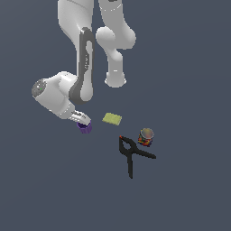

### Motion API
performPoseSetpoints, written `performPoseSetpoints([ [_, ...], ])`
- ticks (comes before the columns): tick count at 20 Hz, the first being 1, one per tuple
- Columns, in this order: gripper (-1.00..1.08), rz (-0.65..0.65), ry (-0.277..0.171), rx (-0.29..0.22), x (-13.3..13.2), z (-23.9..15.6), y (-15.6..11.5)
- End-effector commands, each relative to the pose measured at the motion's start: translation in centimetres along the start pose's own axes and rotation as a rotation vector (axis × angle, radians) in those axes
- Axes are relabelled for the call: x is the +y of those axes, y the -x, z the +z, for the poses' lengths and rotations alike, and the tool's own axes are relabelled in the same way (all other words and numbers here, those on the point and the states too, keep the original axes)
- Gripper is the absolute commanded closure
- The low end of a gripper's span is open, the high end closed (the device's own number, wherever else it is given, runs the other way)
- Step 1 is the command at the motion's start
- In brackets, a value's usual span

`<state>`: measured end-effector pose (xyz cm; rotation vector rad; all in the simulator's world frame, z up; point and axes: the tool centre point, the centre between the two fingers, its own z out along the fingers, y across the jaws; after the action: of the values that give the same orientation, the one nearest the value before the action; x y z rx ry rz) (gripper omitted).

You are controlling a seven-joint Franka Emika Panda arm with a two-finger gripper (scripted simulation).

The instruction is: Pick up a designated object from a clutter of objects.

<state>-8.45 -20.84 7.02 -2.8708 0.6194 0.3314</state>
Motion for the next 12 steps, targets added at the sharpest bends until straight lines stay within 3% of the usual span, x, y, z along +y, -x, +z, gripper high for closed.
performPoseSetpoints([
  [1, 1.08, 0.000, 0.000, 0.000, 0.0, 0.0, 0.0],
  [12, 1.08, 0.000, 0.000, 0.000, -1.0, -1.0, 0.0],
])
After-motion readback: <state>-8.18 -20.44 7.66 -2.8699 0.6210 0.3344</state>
